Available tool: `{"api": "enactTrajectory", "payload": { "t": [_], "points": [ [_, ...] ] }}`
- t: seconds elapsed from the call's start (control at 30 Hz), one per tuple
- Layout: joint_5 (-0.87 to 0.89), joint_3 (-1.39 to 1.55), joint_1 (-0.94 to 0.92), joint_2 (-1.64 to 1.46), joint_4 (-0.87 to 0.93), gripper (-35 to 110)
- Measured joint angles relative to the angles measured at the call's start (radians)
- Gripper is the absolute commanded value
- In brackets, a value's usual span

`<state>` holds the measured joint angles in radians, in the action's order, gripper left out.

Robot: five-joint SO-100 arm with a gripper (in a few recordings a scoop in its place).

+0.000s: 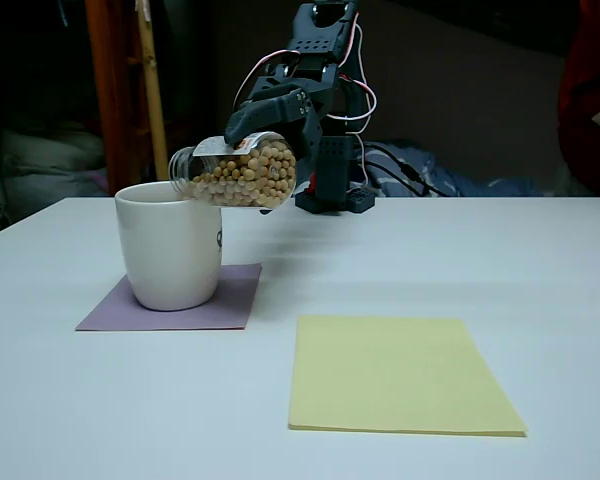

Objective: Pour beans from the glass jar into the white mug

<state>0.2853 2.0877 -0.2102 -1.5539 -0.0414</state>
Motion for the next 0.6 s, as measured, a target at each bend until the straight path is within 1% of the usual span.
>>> {"api": "enactTrajectory", "payload": {
  "t": [0.17, 0.6],
  "points": [
    [0.0, -0.002, 0.0, 0.005, 0.0, 0],
    [0.069, -0.038, -0.006, 0.018, 0.017, 0]
  ]
}}
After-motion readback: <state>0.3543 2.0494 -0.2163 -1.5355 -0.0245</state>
